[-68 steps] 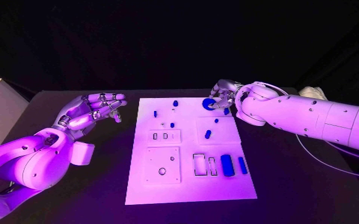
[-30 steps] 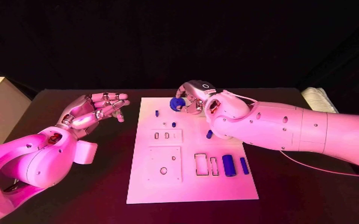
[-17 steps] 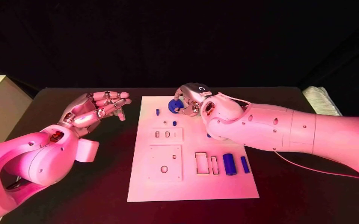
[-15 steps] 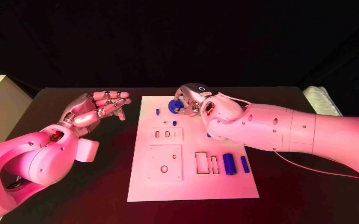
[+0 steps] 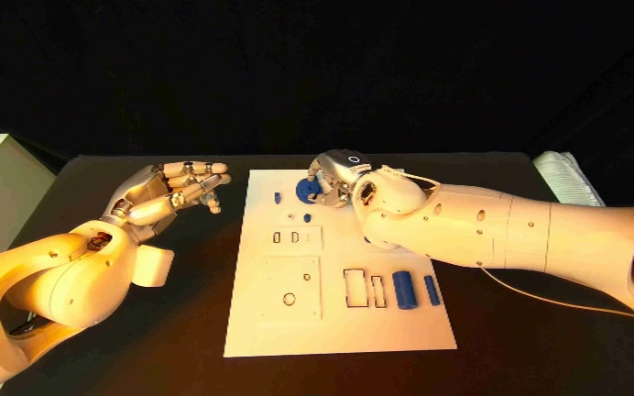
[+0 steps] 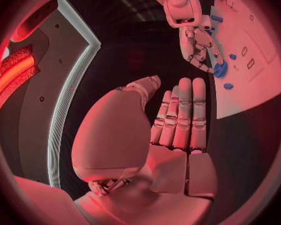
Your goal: Assemble the parts on the task board
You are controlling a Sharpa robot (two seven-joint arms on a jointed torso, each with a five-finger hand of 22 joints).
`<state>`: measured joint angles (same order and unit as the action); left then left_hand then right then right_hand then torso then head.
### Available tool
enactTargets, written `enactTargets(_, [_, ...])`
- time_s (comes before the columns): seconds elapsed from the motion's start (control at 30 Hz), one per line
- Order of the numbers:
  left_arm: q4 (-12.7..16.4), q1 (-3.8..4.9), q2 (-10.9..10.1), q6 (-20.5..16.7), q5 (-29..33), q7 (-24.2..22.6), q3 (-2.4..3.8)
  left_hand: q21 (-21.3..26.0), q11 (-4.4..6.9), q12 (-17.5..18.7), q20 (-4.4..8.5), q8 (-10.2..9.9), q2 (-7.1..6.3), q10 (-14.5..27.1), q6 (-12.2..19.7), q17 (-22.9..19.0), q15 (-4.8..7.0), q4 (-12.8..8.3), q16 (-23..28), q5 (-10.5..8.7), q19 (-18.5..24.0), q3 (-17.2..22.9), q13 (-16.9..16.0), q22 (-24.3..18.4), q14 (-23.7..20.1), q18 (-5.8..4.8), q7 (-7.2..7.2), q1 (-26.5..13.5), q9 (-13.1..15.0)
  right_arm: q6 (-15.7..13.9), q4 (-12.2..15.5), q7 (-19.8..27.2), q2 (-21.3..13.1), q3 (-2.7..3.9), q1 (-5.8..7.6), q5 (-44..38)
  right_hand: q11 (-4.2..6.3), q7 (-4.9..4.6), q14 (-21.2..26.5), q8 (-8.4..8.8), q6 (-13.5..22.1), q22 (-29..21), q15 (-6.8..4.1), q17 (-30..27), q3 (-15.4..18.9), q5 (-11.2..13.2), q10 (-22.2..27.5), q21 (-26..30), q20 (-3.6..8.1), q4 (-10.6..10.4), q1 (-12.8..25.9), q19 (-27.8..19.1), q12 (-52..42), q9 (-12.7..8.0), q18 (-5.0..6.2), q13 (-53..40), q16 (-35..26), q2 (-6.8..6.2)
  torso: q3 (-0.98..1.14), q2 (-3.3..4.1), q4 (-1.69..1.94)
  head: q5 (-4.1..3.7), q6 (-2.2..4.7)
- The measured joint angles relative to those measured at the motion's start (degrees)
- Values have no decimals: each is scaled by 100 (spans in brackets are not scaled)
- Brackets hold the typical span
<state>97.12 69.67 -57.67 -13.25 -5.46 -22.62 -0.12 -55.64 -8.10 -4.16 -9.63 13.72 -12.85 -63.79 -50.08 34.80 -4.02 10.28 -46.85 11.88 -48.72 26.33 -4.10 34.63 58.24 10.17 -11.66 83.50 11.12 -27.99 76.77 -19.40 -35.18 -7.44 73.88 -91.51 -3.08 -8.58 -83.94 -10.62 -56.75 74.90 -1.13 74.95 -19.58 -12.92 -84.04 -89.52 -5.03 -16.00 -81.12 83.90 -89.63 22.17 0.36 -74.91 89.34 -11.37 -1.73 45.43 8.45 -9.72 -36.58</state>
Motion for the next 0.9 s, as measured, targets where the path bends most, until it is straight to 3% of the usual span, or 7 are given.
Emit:
enactTargets(0.13, [-1, 0, 0, 0, 0, 2, 0, 0, 0, 0, 0, 0, 0, 0, 0, 0, 0, 0, 0, 0, 0, 0, 0, 0, 0, 0, 0, 0, 0, -3, -43, 1, 24, 1, -4, 9, 0, 48, 0, 72, 17, 0, 0, 0, -9, 390, 0, 0, 0, -46, 134, 0, 40, -23, 0, 0, 0, -129, 0, 3, 0, -1, 7])
enactTargets(0.33, [-3, 0, 0, 0, 0, 8, 0, 0, 0, 0, 0, 0, 0, 0, 0, 0, 0, 0, 0, 0, 0, 0, 0, 0, 0, 0, 0, 0, 0, -2, -86, 11, 33, -14, -23, 58, -69, -42, 4, 269, 313, 4, 82, -1, 245, 611, 9, 0, -43, -61, 421, 0, 178, -123, 1, 0, 0, -150, -2, 3, 3, -1, -2])
enactTargets(0.5, [-6, 0, -1, 0, 0, 13, 0, 0, 0, 0, 0, 0, 0, 0, 0, 0, 0, -16, -24, 0, 0, 16, 0, 8, 0, 0, 0, 0, 3, -1, -102, 31, 28, -15, -24, 139, -156, -112, -20, 432, 465, 4, 146, -1, 858, 724, 9, 0, -114, -89, 1034, 11, 222, -211, 0, 0, 0, -23, -4, 2, 2, -1, -3])
enactTargets(0.67, [-17, 0, 2, 0, -1, 19, 0, -22, 0, 0, 0, 0, 0, 0, 0, 0, 0, -16, -25, 0, 0, 16, 0, 16, 0, 0, 0, 0, 8, 23, -113, 73, 18, -14, -20, 265, -159, -89, -20, 434, 442, 4, 145, -1, 1257, -4, 6, 0, -114, -88, 1570, 11, 222, -239, 0, 0, 0, 325, -4, 2, 0, 2, 0])
enactTargets(0.77, [-25, 0, 4, 0, -1, 23, 0, -22, 0, 0, 0, 0, 0, 0, 0, 0, 0, -16, -24, 0, 0, 16, 0, 15, 0, 0, 0, 0, 8, 50, -108, 110, 4, -8, -15, 338, -159, -102, -20, 445, 411, 4, 145, -2, 1285, -74, 6, 0, -114, -77, 1668, 11, 222, -248, 0, 0, 0, 423, -4, 2, -1, -2, -2])
enactTargets(0.9, [-29, 0, 4, 0, -1, 28, 0, -22, 0, 0, 0, 0, 0, 0, 0, 0, 0, -16, -24, 0, 0, 16, 0, 15, 0, 0, 0, 0, 8, 87, -88, 169, -32, -5, -10, 418, -159, -81, -20, 465, 373, 3, 145, -2, 1284, -105, 6, 0, -114, -77, 1704, 11, 222, -246, 0, 0, 0, 459, -3, 1, -1, -5, -7])
